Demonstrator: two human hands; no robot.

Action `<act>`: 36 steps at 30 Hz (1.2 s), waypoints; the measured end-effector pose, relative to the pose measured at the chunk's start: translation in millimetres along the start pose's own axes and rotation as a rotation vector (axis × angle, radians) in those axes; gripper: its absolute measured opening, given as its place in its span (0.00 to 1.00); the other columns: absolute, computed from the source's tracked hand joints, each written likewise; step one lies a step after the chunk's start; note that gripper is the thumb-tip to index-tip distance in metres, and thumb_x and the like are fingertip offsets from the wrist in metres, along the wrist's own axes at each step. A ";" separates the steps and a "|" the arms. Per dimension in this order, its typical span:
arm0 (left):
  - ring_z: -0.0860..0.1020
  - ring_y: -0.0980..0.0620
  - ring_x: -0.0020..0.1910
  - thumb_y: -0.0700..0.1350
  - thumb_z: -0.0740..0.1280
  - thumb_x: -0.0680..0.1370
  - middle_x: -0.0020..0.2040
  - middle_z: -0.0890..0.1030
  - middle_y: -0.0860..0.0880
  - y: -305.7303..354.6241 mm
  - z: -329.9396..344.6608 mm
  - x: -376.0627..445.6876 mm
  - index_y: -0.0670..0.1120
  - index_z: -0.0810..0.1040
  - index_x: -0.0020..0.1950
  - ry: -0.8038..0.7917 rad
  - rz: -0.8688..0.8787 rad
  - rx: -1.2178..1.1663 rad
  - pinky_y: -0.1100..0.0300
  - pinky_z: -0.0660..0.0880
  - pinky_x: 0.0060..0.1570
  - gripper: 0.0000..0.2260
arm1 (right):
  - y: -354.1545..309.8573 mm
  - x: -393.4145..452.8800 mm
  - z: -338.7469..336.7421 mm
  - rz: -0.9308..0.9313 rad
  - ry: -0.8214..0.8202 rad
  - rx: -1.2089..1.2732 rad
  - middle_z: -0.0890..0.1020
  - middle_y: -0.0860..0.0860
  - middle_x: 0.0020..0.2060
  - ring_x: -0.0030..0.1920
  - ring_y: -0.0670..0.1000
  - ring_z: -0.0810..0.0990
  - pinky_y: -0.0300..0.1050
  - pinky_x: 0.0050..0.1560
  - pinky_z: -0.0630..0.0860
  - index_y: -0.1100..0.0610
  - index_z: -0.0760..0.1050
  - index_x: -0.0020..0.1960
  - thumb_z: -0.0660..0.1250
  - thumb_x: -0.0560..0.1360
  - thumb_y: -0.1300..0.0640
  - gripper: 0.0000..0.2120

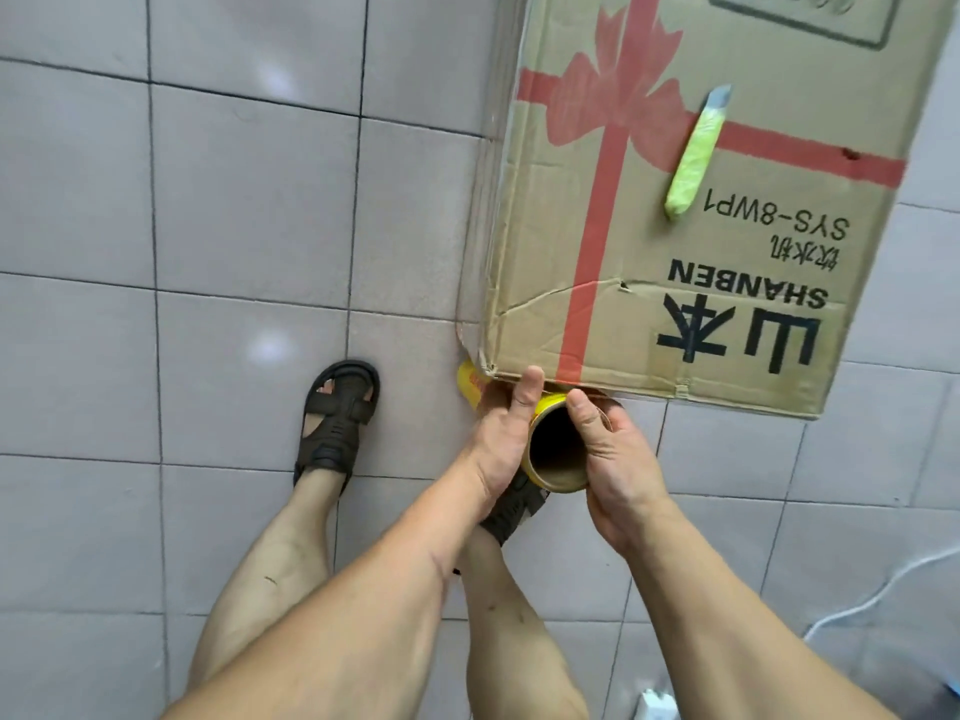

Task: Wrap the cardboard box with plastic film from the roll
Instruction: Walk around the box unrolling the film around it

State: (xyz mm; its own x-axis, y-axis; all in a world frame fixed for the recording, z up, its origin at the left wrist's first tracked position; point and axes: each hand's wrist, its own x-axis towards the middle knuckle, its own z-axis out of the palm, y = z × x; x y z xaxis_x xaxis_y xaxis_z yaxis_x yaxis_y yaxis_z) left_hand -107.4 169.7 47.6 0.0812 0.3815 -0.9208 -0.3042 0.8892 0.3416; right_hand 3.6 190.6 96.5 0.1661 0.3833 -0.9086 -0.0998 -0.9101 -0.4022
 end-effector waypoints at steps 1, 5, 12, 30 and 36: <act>0.84 0.49 0.67 0.86 0.66 0.64 0.65 0.86 0.50 6.7 1.3 -5.6 0.54 0.87 0.61 -0.028 -0.010 0.081 0.49 0.77 0.73 0.43 | -1.0 -1.0 -2.3 -0.004 -0.006 -0.025 0.86 0.52 0.52 0.53 0.50 0.85 0.41 0.46 0.79 0.56 0.77 0.60 0.72 0.68 0.43 0.25; 0.87 0.50 0.58 0.90 0.61 0.59 0.56 0.90 0.48 30.5 2.9 -8.9 0.50 0.87 0.52 -0.069 -0.111 0.284 0.53 0.82 0.64 0.48 | -4.1 2.3 -6.3 -0.017 -0.010 -0.048 0.86 0.52 0.49 0.47 0.48 0.84 0.40 0.42 0.79 0.54 0.78 0.53 0.73 0.75 0.49 0.12; 0.84 0.47 0.66 0.90 0.56 0.62 0.62 0.89 0.48 30.3 6.9 -12.4 0.53 0.84 0.59 -0.055 -0.174 0.480 0.42 0.77 0.74 0.48 | 8.9 1.5 -19.9 -0.010 -0.142 -0.135 0.82 0.49 0.58 0.57 0.50 0.81 0.49 0.60 0.79 0.46 0.70 0.66 0.75 0.73 0.44 0.26; 0.84 0.45 0.69 0.94 0.58 0.47 0.65 0.89 0.47 14.6 17.6 3.9 0.52 0.86 0.67 -0.034 -0.115 0.438 0.42 0.71 0.80 0.64 | 17.1 7.5 -30.3 0.063 -0.016 0.040 0.85 0.49 0.56 0.58 0.50 0.82 0.54 0.64 0.76 0.49 0.76 0.60 0.67 0.74 0.34 0.23; 0.88 0.43 0.63 0.88 0.62 0.54 0.59 0.90 0.43 14.4 26.6 -6.9 0.48 0.86 0.68 -0.096 -0.222 0.344 0.41 0.80 0.72 0.58 | 19.0 4.3 -38.2 0.019 -0.054 0.041 0.85 0.50 0.55 0.56 0.48 0.83 0.40 0.51 0.78 0.51 0.75 0.65 0.69 0.77 0.43 0.20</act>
State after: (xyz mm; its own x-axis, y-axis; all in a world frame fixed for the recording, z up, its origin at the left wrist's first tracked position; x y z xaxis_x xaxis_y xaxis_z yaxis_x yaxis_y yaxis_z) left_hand -87.1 186.6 64.0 0.2019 0.1788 -0.9629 0.0641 0.9787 0.1952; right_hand 39.9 168.9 89.3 0.1107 0.3750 -0.9204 -0.1426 -0.9105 -0.3881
